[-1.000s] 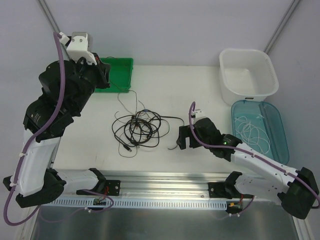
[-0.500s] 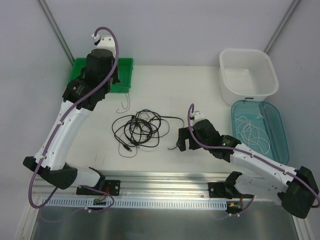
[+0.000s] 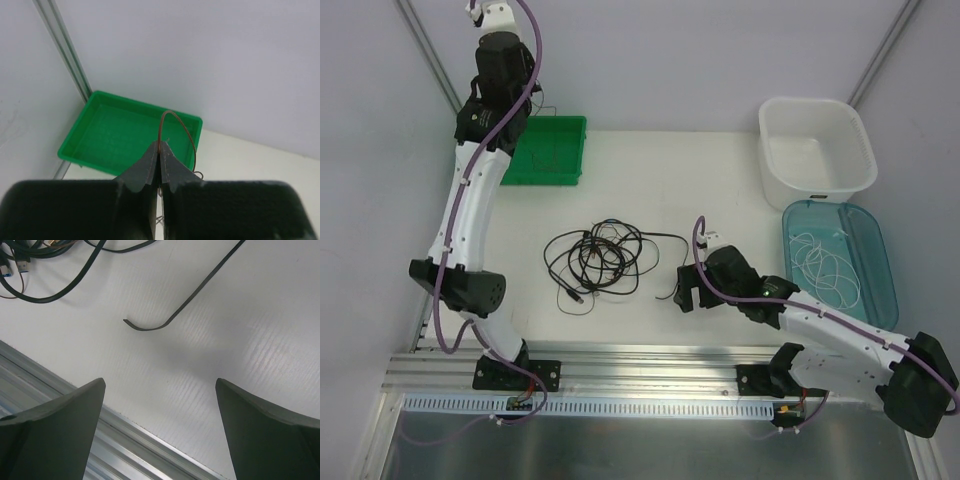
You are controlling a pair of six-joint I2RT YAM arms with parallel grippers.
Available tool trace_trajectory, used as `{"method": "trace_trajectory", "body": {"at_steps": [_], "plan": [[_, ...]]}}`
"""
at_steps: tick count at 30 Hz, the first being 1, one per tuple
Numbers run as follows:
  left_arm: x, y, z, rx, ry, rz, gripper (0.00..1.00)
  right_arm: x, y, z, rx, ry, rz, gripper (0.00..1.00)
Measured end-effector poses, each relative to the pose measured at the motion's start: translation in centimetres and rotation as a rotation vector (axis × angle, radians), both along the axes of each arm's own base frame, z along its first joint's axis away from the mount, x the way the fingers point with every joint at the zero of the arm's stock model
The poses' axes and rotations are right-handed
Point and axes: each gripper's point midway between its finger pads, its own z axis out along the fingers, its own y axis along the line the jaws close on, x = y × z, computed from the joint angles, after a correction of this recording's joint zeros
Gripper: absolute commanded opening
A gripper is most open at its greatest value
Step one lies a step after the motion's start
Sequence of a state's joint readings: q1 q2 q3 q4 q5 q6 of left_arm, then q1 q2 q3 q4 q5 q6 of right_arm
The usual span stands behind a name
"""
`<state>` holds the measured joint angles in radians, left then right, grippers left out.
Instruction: Untangle the cables
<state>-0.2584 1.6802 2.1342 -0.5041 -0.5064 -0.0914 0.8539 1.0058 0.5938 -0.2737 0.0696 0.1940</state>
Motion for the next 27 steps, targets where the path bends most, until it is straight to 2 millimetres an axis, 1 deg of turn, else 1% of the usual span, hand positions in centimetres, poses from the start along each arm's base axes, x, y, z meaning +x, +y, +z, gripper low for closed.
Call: {"method": "trace_trajectory", "body": {"at_steps": [2,3,5,6,8,10,12,15,16,18,20,22,23,25,26,27], "plan": [[2.4,1.0,0.3,-0.004,-0.024,0.030,0.00,-0.1,0.1,0.1,0.006,-0.002,0.006,0.97],[3.5,1.6,0.1,-0.005,-0.030,0.046,0.00,-0.1,0.1,0.2,0.007,-0.004,0.007,0.97],[5.9,2.9,-0.8,-0.008,-0.036,0.079,0.01,-0.1,0.1,0.3,0.009,-0.007,0.009,0.97],[6.8,3.5,-1.4,-0.007,-0.034,0.091,0.02,-0.1,0.1,0.3,0.008,-0.009,0.011,0.97],[9.0,5.0,-3.7,-0.007,-0.017,0.125,0.02,-0.1,0.1,0.3,0.004,-0.010,0.015,0.97],[11.0,6.4,-5.6,-0.011,-0.013,0.153,0.05,0.0,0.1,0.2,-0.005,-0.008,0.018,0.97],[13.2,7.8,-8.0,-0.023,-0.010,0.172,0.07,0.1,0.2,0.1,-0.015,-0.002,0.021,0.97],[16.4,9.8,-12.4,-0.036,0.008,0.197,0.06,0.1,0.2,-0.4,-0.033,0.014,0.022,0.97],[17.0,10.1,-13.8,-0.041,0.021,0.197,0.07,0.1,0.1,-0.5,-0.039,0.018,0.022,0.97],[18.3,11.2,-17.2,-0.059,0.057,0.213,0.08,0.0,0.1,-0.9,-0.051,0.029,0.022,0.97],[18.8,12.2,-20.4,-0.077,0.102,0.224,0.21,-0.1,0.0,-1.2,-0.062,0.039,0.022,0.97],[18.7,13.1,-23.0,-0.097,0.142,0.245,0.36,0.0,0.1,-1.5,-0.070,0.048,0.022,0.97],[18.6,13.4,-23.6,-0.112,0.149,0.255,0.45,0.0,0.1,-1.5,-0.072,0.051,0.021,0.97],[18.1,14.3,-25.4,-0.143,0.171,0.278,0.51,0.1,0.2,-1.6,-0.073,0.056,0.021,0.97],[17.8,14.7,-26.3,-0.166,0.180,0.282,0.59,0.0,0.3,-1.6,-0.073,0.057,0.022,0.97],[17.5,14.8,-27.0,-0.177,0.194,0.283,0.63,0.0,0.3,-1.6,-0.073,0.059,0.022,0.97]]}}
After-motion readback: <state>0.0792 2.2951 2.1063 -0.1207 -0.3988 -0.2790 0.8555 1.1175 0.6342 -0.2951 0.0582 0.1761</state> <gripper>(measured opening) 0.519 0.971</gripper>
